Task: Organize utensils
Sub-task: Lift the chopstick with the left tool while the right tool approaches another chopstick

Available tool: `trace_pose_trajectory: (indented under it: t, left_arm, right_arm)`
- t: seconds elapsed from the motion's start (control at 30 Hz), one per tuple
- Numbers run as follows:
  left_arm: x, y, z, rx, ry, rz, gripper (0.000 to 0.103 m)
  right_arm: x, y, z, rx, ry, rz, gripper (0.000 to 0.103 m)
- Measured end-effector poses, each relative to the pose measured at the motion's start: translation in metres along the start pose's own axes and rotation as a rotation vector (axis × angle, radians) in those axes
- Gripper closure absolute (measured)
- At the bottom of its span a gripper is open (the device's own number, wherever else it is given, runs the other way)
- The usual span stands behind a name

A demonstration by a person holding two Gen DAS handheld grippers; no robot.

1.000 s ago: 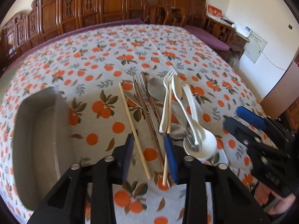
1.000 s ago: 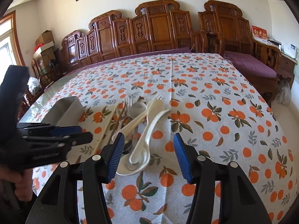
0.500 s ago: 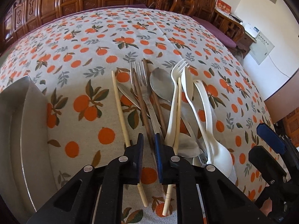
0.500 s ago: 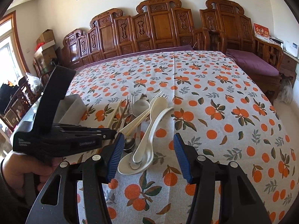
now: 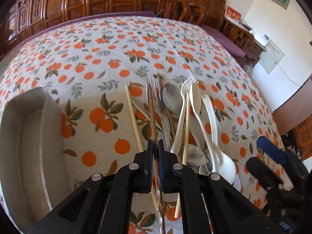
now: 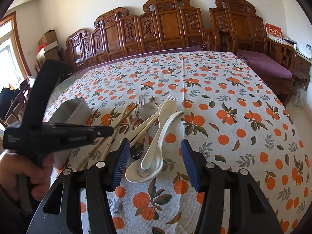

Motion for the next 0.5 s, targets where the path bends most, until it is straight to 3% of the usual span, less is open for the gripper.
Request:
trace_pose_trajectory:
  t: [0.3,0.5]
  left_arm:
    - [-0.033,0.001,-0.019,0.04,0.043,-0.007,0.1]
    - [-0.056,-0.006,-0.015,0.039,0.076,-0.012,0.1]
  right_arm:
    - [0.005,-0.003,0.002,-0.01,-0.013,0.004,0.046]
    - [0.008,-0.007,0.002,-0.015,-0.02,-0.011,0.046]
Point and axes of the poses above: each gripper's, at about its wrist camera, not at the fingertips, and x roughly the way its jaws point, y to its right, z to its underside, the point moved 1 cm from there along x, roughly the way its jaws point, and after that the axes turned 3 degrees about z, right-handed, at the moved point
